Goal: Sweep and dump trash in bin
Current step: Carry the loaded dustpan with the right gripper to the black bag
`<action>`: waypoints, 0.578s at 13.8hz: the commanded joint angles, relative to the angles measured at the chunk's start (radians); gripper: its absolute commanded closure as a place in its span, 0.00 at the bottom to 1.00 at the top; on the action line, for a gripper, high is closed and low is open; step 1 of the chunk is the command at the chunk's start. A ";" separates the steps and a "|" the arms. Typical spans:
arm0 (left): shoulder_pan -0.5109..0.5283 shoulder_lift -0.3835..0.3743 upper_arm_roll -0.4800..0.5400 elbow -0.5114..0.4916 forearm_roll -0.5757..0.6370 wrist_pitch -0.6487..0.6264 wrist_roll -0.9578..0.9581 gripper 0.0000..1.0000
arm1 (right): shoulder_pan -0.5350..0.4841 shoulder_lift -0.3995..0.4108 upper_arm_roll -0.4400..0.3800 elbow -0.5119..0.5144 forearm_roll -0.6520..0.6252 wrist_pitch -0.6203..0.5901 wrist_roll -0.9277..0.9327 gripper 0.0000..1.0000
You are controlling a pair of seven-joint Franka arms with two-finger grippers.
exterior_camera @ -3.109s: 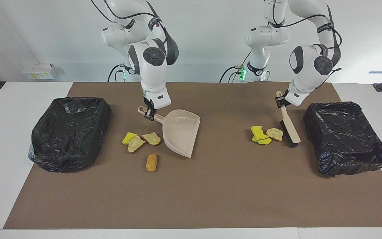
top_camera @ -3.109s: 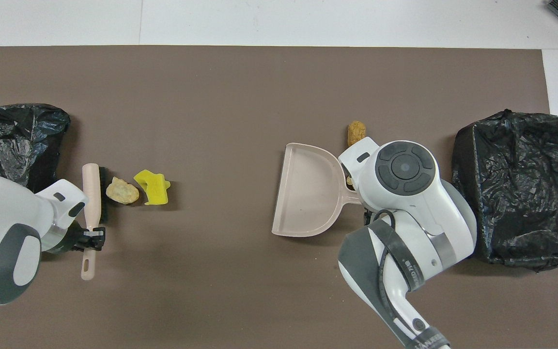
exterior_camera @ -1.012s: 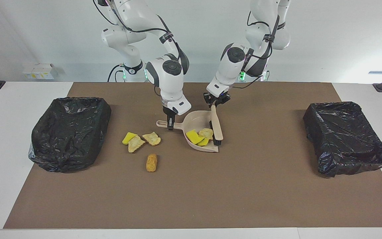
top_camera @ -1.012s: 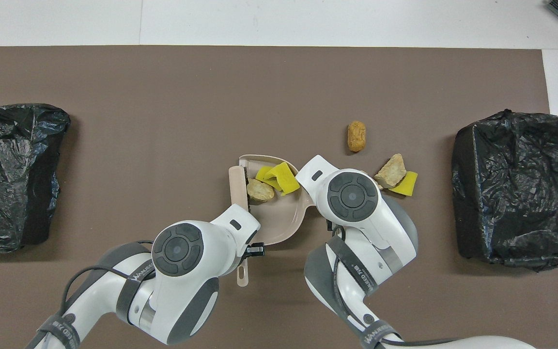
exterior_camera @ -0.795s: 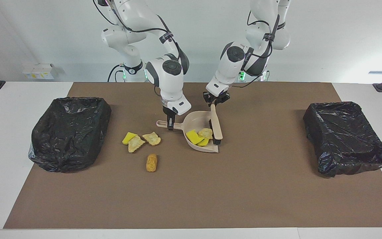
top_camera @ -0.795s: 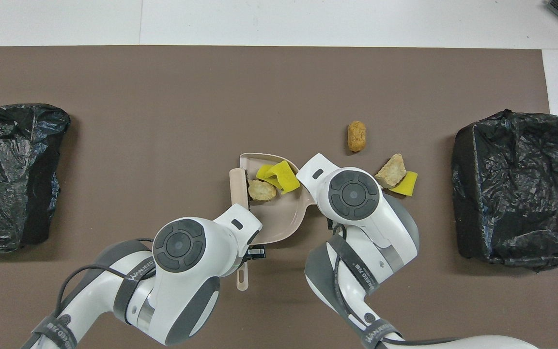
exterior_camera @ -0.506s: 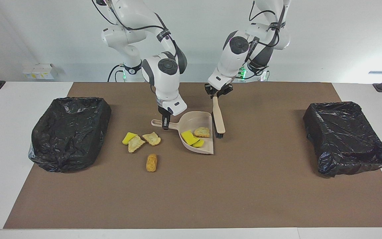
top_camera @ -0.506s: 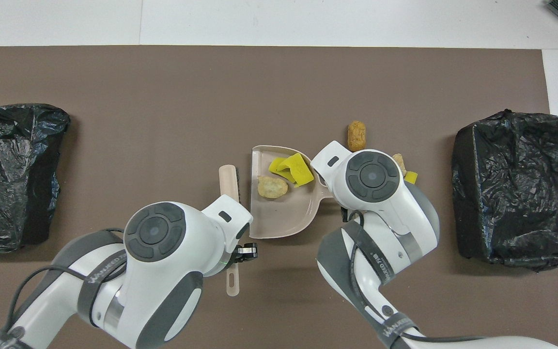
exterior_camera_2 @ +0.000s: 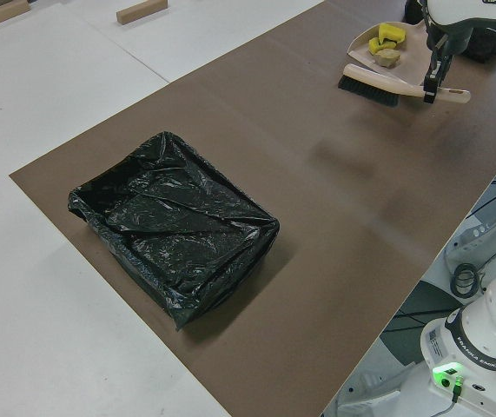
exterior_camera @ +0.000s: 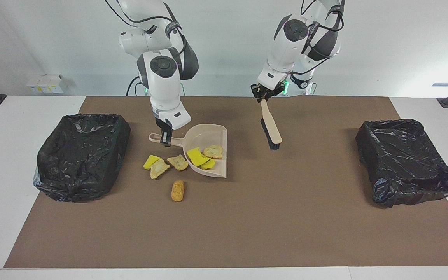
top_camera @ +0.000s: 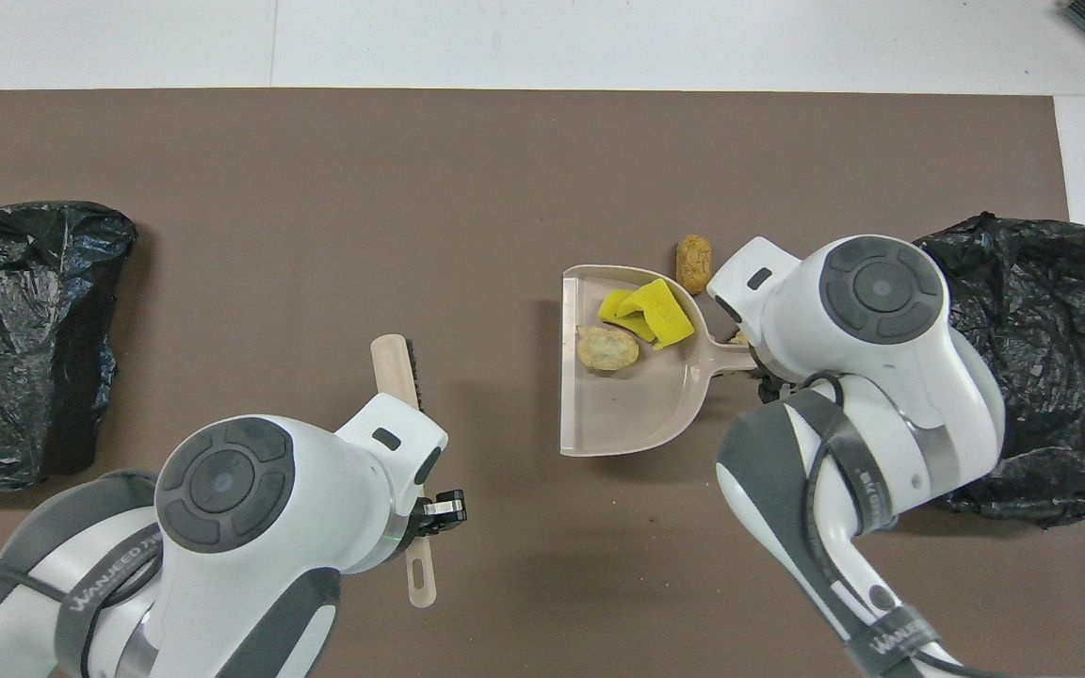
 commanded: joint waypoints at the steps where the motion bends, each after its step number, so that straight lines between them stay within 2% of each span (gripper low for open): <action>1: -0.091 0.033 0.001 -0.080 0.018 0.121 -0.072 1.00 | -0.089 -0.003 0.009 0.061 -0.004 -0.061 -0.155 1.00; 3: -0.140 0.043 -0.001 -0.133 0.020 0.198 -0.077 1.00 | -0.153 -0.007 0.009 0.081 -0.002 -0.082 -0.238 1.00; 8: -0.240 0.070 -0.001 -0.202 0.020 0.289 -0.079 1.00 | -0.322 -0.006 0.000 0.136 0.004 -0.119 -0.473 1.00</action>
